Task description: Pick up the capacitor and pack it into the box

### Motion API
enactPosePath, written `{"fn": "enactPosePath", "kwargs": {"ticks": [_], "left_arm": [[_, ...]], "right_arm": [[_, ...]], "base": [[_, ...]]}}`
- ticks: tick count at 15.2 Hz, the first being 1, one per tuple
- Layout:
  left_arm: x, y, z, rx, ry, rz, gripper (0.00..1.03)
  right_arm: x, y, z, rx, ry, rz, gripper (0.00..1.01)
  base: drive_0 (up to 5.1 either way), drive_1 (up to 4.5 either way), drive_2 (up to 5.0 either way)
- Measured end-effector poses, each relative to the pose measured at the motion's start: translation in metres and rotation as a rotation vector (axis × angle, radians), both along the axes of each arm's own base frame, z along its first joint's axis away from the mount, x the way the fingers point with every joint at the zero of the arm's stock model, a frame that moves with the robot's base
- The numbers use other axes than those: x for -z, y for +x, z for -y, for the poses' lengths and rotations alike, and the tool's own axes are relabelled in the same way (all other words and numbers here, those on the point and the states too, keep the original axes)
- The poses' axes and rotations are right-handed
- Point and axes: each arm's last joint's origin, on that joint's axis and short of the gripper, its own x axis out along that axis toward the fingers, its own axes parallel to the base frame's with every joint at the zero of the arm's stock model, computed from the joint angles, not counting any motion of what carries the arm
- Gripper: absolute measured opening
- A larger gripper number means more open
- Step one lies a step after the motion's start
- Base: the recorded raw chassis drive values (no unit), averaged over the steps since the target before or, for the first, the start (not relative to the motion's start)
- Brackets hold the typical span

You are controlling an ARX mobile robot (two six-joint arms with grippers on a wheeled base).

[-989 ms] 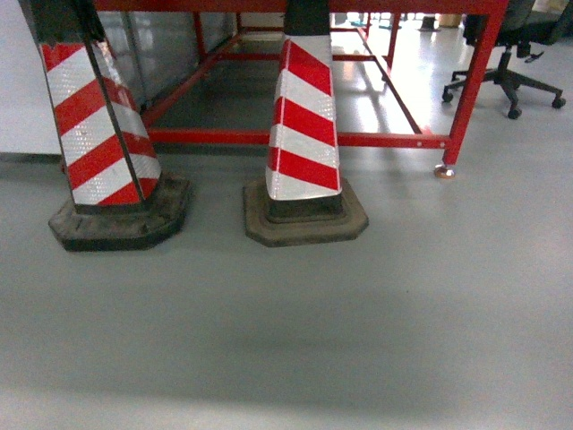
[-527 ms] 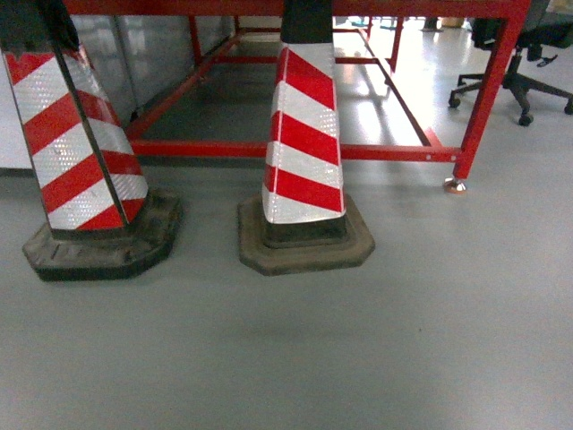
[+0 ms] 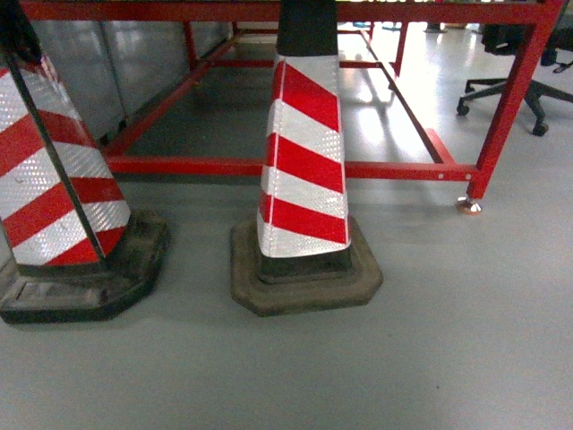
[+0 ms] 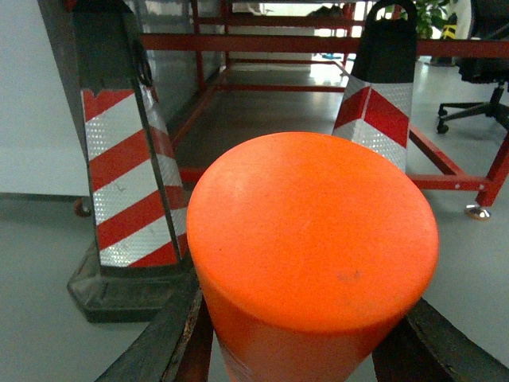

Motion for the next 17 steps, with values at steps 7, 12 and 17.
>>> {"fn": "enactPosePath", "kwargs": {"ticks": [7, 12, 17], "left_arm": [[0.0007, 0.0000, 0.0000, 0.000, 0.000, -0.007, 0.44], [0.0000, 0.0000, 0.0000, 0.000, 0.000, 0.000, 0.44], [0.0000, 0.0000, 0.0000, 0.000, 0.000, 0.000, 0.44]], "right_arm": [[0.0002, 0.0000, 0.0000, 0.000, 0.000, -0.002, 0.98], [0.0001, 0.0000, 0.0000, 0.000, 0.000, -0.001, 0.98], [0.0001, 0.0000, 0.0000, 0.000, 0.000, -0.001, 0.98]], "base": [[0.0, 2.87, -2.8], [0.0, 0.00, 0.0], [0.0, 0.00, 0.0]]}}
